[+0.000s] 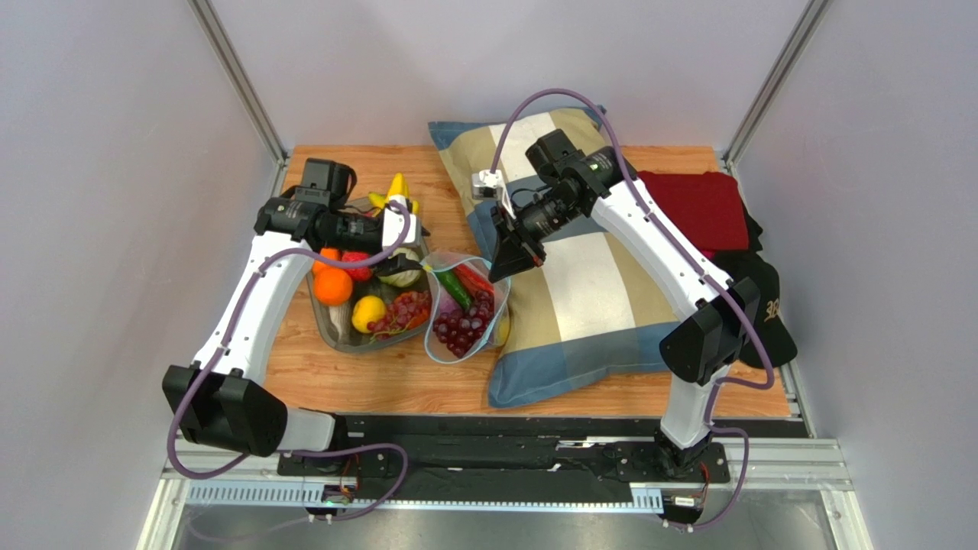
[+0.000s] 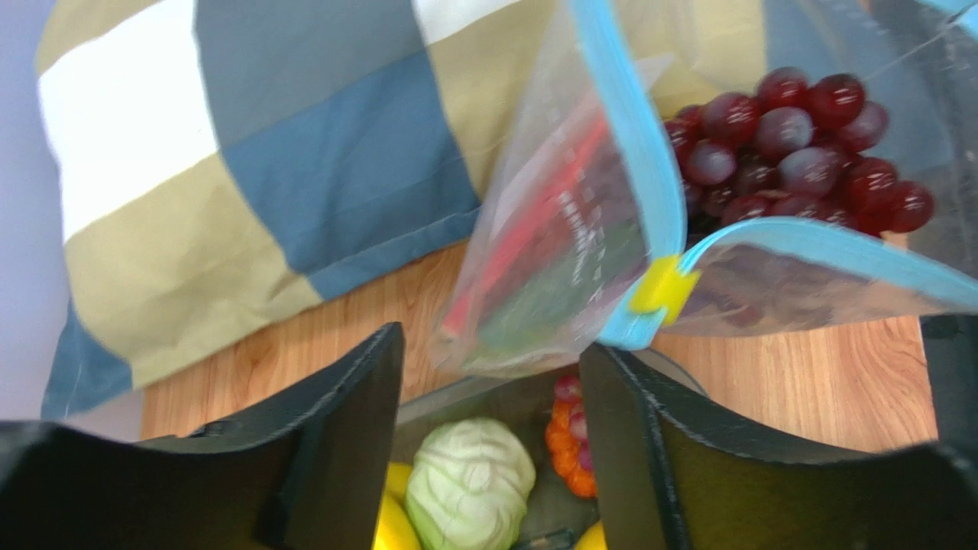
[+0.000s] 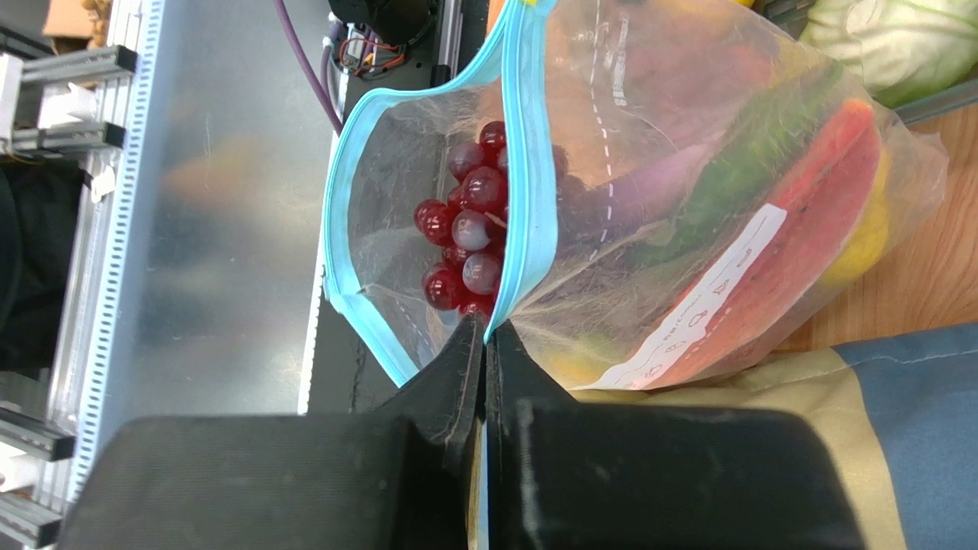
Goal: Place the food in the zip-top bag and seal the zipper
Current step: Place the fake fruit in the zipper food storage bag, then zip the zipper food storage bag at the center of the board.
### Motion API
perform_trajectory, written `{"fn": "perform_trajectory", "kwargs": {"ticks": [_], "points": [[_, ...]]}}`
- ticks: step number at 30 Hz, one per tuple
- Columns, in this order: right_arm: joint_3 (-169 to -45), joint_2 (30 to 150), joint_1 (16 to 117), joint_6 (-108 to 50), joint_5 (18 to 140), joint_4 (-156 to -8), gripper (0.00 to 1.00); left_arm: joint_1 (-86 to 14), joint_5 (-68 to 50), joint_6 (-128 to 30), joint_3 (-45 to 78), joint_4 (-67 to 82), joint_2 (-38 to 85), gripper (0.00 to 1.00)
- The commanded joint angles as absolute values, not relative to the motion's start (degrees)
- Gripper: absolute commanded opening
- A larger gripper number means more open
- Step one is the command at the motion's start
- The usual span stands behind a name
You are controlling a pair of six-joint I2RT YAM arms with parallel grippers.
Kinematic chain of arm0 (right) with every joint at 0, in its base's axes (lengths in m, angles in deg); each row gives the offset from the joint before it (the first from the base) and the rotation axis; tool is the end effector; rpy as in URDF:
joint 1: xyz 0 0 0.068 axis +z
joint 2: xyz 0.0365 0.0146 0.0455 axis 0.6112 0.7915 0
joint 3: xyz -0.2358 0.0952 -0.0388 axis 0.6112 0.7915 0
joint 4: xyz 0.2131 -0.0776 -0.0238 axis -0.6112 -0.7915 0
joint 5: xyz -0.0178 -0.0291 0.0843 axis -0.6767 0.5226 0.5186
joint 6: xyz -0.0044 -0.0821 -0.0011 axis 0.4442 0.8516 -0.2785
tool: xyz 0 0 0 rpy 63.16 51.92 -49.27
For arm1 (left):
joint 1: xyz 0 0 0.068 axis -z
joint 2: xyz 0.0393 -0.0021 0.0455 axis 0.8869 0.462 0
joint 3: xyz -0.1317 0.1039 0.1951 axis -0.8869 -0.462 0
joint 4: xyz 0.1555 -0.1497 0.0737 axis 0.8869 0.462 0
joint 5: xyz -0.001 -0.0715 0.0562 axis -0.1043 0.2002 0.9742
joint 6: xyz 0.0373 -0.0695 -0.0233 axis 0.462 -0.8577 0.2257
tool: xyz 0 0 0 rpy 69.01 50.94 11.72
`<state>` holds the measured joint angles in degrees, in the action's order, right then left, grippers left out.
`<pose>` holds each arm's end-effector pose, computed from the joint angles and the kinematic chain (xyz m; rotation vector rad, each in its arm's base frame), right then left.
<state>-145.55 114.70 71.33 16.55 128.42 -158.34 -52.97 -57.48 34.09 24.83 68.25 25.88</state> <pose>0.2376 0.2306 0.3377 -1.6404 1.8119 1.3095 0.2233 -0.0982 0.3316 1.6087 1.3612 -0.6381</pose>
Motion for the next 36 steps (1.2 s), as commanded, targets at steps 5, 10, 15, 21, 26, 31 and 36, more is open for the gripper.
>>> {"fn": "perform_trajectory", "kwargs": {"ticks": [5, 10, 15, 21, 26, 31, 36], "points": [[-147.85, 113.25, 71.96, 22.02, 128.74, -161.48, 0.0, -48.87, -64.58, 45.28, 23.6, 76.76, 25.88, 0.47], [-147.68, 113.16, 71.96, 22.2, 127.95, -161.57, 0.0, -48.69, -65.03, 42.49, 21.57, 77.65, 23.6, 0.13], [-146.54, 112.63, 71.95, 21.06, 124.97, -160.17, 0.1, -48.77, -63.8, 28.02, 21.13, 71.8, 21.5, 0.0], [-144.17, 108.77, 71.87, 12.2, 118.3, -149.64, 0.39, -48.78, -62.49, 6.65, 22.62, 63.52, 18.15, 0.0], [-137.06, 101.4, 71.95, 4.2, 116.43, -132.45, 0.76, -48.34, -60.28, -1.98, 24.56, 63.15, 17.45, 0.0], [-130.72, 94.53, 72.74, -6.53, 117.57, -118.61, 0.95, -46.84, -56.68, -6.38, 25.79, 63.49, 17.62, 0.0], [-130.45, 94.26, 77.4, -7.59, 115.57, -115.43, 0.78, -44.47, -53.16, -9.37, 28.34, 65.07, 19.29, 0.0]]}}
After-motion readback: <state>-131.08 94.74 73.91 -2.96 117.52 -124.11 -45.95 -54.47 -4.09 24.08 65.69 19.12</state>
